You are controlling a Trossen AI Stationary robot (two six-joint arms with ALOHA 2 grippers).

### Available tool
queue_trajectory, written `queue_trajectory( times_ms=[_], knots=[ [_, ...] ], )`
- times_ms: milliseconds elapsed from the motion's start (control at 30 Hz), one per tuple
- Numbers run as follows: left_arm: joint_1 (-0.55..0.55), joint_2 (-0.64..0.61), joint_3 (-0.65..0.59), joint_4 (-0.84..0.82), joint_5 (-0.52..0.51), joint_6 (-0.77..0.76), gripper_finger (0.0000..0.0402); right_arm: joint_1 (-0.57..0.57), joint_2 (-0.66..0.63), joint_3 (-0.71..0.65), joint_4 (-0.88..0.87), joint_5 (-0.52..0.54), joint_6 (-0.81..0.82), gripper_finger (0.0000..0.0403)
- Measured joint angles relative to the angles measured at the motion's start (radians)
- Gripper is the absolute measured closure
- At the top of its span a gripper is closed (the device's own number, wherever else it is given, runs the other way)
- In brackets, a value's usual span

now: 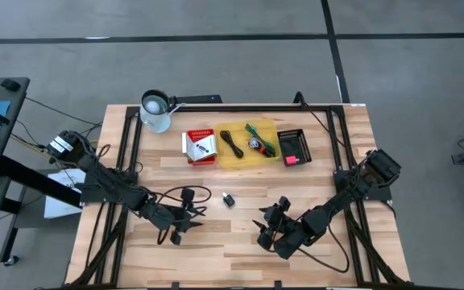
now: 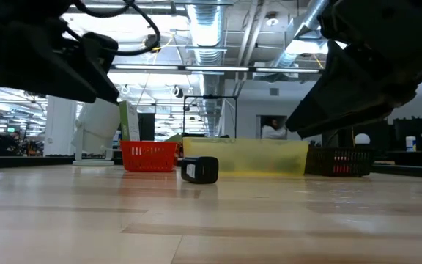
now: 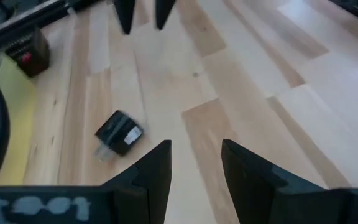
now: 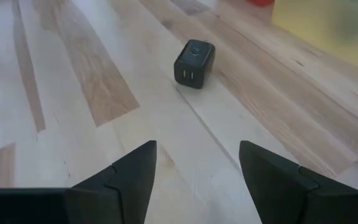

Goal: Pick and place items into bin
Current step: Put the black charger adapter into the black bin

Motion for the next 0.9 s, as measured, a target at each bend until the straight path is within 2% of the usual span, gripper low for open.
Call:
queue_trajectory(
  times_ms=[300, 500, 600, 733, 900],
  knots=[
    [0.059, 0.000, 0.087, -0.211, 0.020, -0.056, 0.0252, 0.000, 0.000, 0.000, 0.000, 0.000, -0.008, 0.0179],
    [0.088, 0.000, 0.139, -0.305, 0.051, 0.020, 0.0228, 0.000, 0.000, 0.000, -0.001, 0.000, -0.009, 0.0179],
    [0.122, 0.000, 0.189, -0.418, 0.085, 0.040, 0.0221, 0.000, 0.000, 0.000, -0.005, -0.001, -0.009, 0.0177],
    [0.176, 0.000, 0.267, -0.555, 0.136, 0.055, 0.0218, 0.000, 0.000, 0.000, -0.016, -0.015, -0.009, 0.0174],
    [0.229, 0.000, 0.347, -0.629, 0.212, 0.153, 0.0218, 0.000, 0.000, 0.000, -0.019, -0.015, -0.009, 0.0174]
  ],
)
